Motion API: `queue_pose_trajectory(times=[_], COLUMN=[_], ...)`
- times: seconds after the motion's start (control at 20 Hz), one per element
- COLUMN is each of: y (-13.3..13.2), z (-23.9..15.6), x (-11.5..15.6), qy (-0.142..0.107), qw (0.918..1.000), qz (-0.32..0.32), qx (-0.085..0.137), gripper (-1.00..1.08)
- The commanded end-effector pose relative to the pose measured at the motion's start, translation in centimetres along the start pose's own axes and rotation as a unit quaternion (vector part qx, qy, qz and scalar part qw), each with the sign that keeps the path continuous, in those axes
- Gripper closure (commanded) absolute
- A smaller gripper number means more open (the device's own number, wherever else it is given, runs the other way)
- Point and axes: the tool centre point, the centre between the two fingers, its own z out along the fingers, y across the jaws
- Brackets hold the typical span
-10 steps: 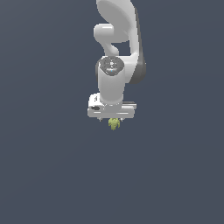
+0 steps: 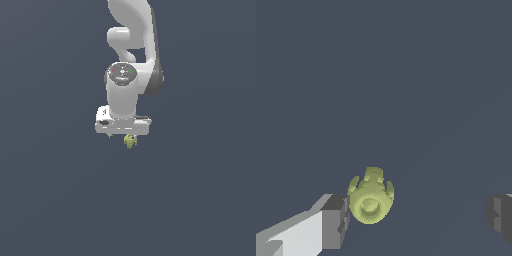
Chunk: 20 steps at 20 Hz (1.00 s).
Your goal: Pick up the object and move it to a goal position.
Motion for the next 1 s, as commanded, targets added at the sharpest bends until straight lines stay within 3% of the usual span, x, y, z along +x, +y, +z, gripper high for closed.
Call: queue_pose_trajectory(times=[0.0, 0.5, 0.95], y=[0.4, -0.1, -1.6], z=[-0.1, 0.7, 3.2], x=[0.0, -0.5, -2.4], qy=[-0.002, 0.001, 0.011], qw=[1.0, 0.9997, 0.9933], qz=[0.003, -0.025, -0.115], qx=[-0.003, 0.0, 0.005], gripper=[-0.92, -0.92, -0.92])
